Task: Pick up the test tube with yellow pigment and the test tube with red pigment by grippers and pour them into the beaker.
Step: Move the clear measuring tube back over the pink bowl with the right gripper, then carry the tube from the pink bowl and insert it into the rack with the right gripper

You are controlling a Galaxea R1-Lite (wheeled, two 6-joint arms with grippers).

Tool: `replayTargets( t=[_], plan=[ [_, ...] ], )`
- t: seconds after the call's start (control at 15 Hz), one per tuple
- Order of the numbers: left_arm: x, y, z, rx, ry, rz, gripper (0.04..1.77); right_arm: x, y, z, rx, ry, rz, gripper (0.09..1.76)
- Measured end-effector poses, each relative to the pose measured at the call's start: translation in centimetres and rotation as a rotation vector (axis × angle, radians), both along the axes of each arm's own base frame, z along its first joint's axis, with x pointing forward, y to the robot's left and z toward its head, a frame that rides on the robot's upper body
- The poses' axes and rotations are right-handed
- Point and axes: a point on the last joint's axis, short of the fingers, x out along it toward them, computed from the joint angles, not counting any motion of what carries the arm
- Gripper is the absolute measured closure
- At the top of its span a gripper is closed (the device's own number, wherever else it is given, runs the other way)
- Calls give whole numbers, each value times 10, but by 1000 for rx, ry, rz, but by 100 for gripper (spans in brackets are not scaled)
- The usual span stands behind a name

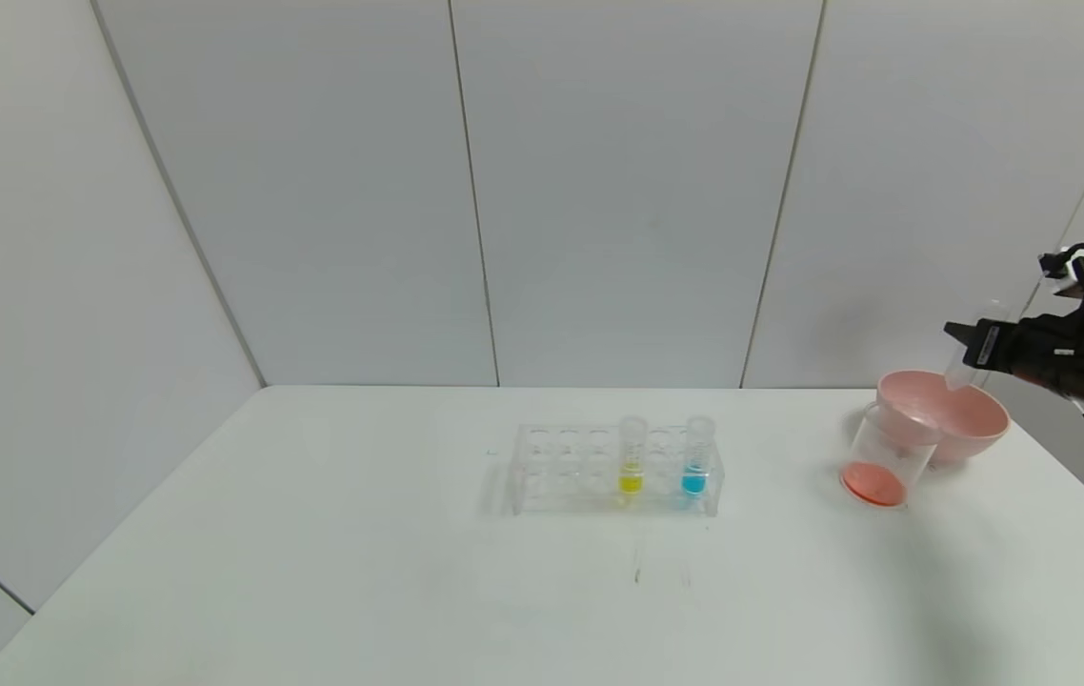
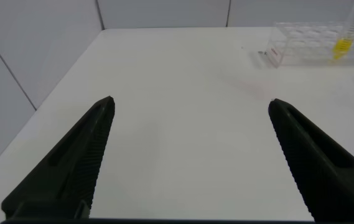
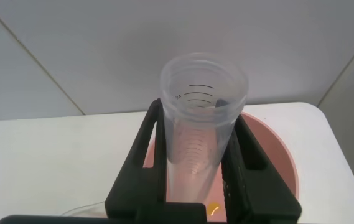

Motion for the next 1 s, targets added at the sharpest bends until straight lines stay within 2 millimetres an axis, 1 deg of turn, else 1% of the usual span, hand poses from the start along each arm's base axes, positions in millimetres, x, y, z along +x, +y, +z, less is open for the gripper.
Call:
replayTargets(
  t=[0.27, 0.33, 0.47, 0.6, 0.73, 0.8, 0.87, 1.0],
  plan=[
    [0, 0, 0, 0, 0, 0, 5, 5, -11, -20, 0, 15, -30, 129],
    [0, 0, 0, 0, 0, 0, 5, 6, -11, -24, 2, 22, -30, 121],
    [0, 0, 0, 0, 0, 0, 5, 7, -12, -29, 1, 34, -26, 96],
    [0, 0, 0, 0, 0, 0, 5, 6, -12, -31, -27, 41, -21, 78],
    [0, 0, 0, 0, 0, 0, 5, 4, -11, -28, -47, 38, -19, 63],
    [0, 0, 0, 0, 0, 0, 5, 2, -10, -23, -50, 32, -19, 57],
    [0, 0, 0, 0, 0, 0, 5, -2, -9, -16, -53, 22, -19, 52],
    [0, 0, 0, 0, 0, 0, 5, -13, -1, 7, -58, -10, -12, 43]
  ],
)
